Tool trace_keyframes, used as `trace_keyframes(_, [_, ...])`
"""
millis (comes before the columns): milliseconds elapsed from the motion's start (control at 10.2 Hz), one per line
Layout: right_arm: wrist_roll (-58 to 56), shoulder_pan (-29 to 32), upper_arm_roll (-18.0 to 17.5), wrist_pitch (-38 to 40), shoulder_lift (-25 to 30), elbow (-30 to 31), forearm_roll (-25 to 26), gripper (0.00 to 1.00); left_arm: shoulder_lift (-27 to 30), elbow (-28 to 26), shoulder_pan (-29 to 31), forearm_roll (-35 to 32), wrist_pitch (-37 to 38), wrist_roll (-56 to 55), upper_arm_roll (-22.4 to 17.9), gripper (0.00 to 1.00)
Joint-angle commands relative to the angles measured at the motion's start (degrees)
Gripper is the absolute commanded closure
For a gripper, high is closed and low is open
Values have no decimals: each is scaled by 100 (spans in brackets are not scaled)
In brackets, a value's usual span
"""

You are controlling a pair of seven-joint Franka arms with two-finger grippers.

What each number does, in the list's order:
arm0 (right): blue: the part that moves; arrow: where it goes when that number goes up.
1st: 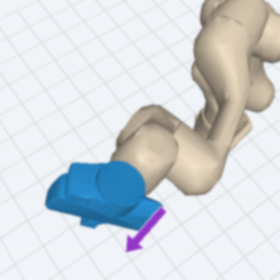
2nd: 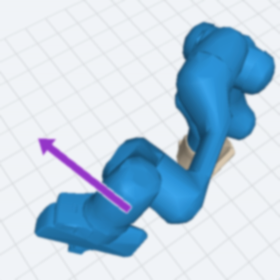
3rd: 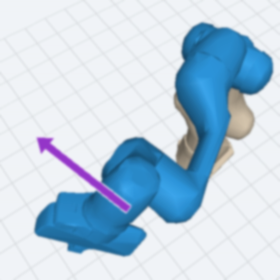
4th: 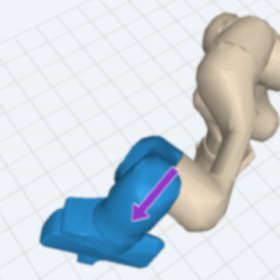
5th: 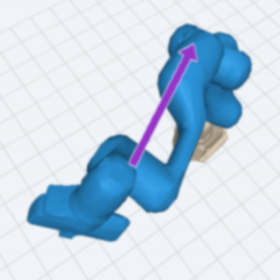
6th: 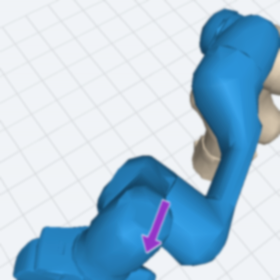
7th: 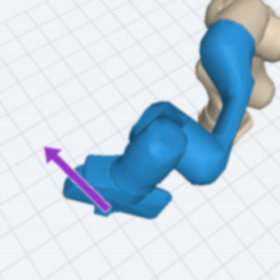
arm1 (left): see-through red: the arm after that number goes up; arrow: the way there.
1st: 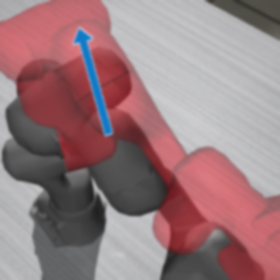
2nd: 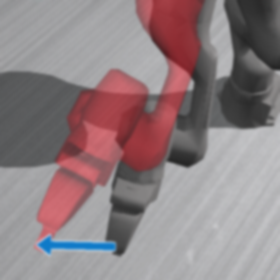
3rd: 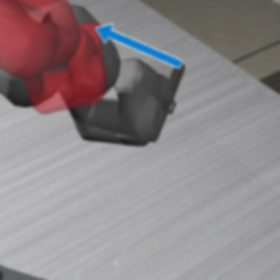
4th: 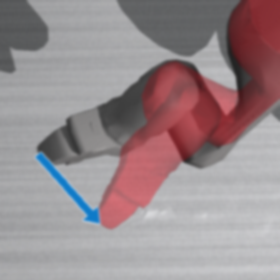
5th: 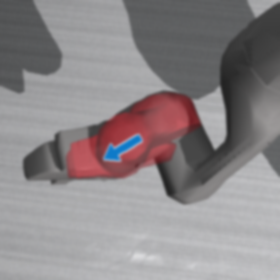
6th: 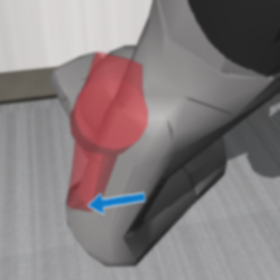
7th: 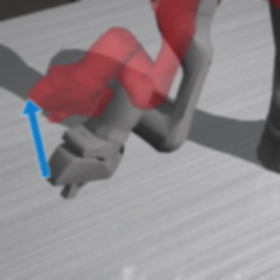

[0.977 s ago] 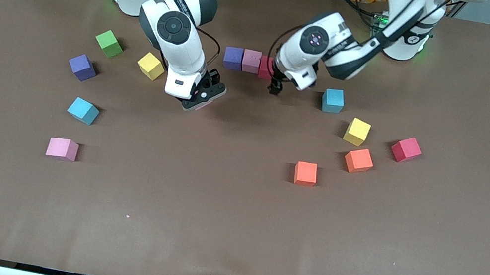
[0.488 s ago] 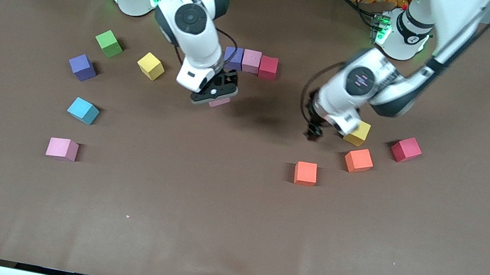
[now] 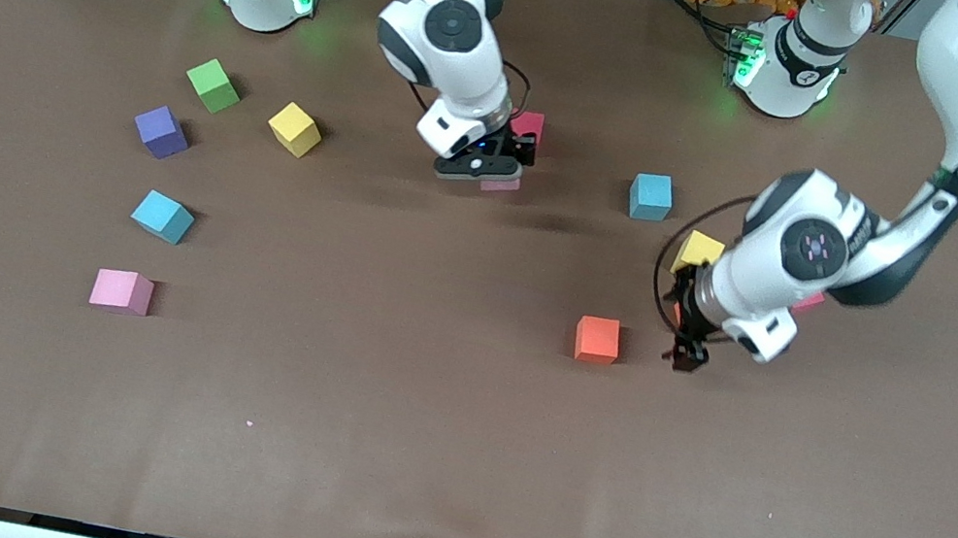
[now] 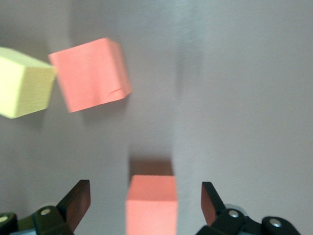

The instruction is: Form number 2 with 11 blocks

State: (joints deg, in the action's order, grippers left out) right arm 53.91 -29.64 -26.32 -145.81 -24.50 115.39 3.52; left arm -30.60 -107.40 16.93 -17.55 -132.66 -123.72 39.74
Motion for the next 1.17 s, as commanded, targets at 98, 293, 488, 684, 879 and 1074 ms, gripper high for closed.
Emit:
trace_keyframes(98, [1022,-191,74,-131,-459,-245,333,64,-895,852,-365,-284,346,198,-28,0])
trace_keyframes(293, [1227,-217,83,-150,-591,-245,377,64,-948,1018,-619,12,346,261,-19,0])
trace_keyframes(488, [1280,-287,83,-150,-600,-245,377,64,-1228,1351,-901,330,346,217,-81,0])
trace_keyframes(684, [1525,-375,74,-150,-740,-245,552,64,-1405,1467,-1112,313,346,-46,-290,0])
trace_keyframes(879, [1947,-419,74,-132,-802,-245,1052,63,-1397,1459,-1218,278,346,-345,-528,0])
trace_keyframes(1074, [2019,-411,74,-158,-864,-254,1098,63,-1396,1397,-1218,287,346,-398,-529,0])
